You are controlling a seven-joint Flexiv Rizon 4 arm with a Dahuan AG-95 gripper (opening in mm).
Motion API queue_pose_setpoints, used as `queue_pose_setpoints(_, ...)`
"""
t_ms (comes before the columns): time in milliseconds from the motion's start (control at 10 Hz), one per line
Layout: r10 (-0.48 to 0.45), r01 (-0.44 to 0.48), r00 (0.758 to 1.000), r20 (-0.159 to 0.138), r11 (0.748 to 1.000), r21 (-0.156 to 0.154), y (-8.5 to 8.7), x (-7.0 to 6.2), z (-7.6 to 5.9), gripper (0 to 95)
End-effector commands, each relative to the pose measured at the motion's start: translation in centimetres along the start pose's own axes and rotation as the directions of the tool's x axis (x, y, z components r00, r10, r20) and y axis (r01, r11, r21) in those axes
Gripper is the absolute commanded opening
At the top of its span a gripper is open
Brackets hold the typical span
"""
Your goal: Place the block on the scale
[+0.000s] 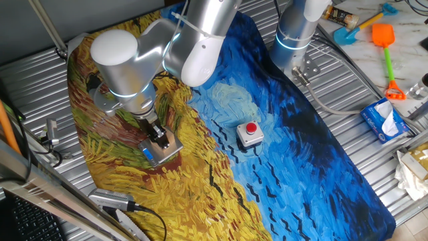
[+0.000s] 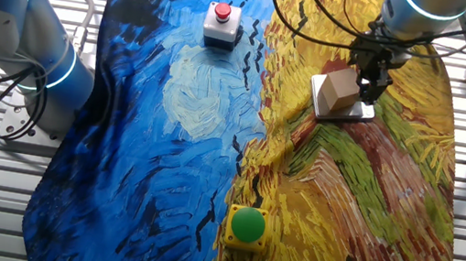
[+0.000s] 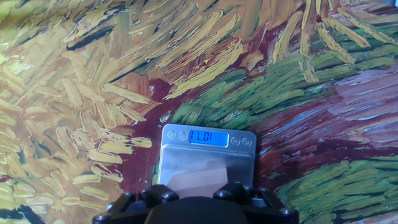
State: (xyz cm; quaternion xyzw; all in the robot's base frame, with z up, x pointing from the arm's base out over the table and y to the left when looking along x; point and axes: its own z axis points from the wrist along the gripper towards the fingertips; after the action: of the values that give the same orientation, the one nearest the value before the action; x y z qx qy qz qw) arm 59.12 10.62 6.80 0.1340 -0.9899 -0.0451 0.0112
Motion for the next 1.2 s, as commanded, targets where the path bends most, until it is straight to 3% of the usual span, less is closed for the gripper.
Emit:
queue_pose_setpoints(100, 0.000, 0.000, 1.000, -0.002, 1.000, 0.003, 0.0, 0.0, 0.0, 76.0)
queue_pose_setpoints(400, -0.003, 0.003, 1.000, -0.001, 1.000, 0.004, -0.1, -0.1, -0.4, 76.0)
queue_pose_setpoints(1000, 0.015, -0.015, 1.000, -0.009, 1.000, 0.016, 0.1, -0.4, -4.2, 76.0)
queue_pose_setpoints(1100, 0.029, -0.029, 1.000, -0.009, 0.999, 0.016, 0.3, -0.3, -5.1, 57.0)
queue_pose_setpoints(1200, 0.055, -0.055, 0.998, -0.017, 0.998, 0.025, 0.7, -0.2, -6.8, 19.0)
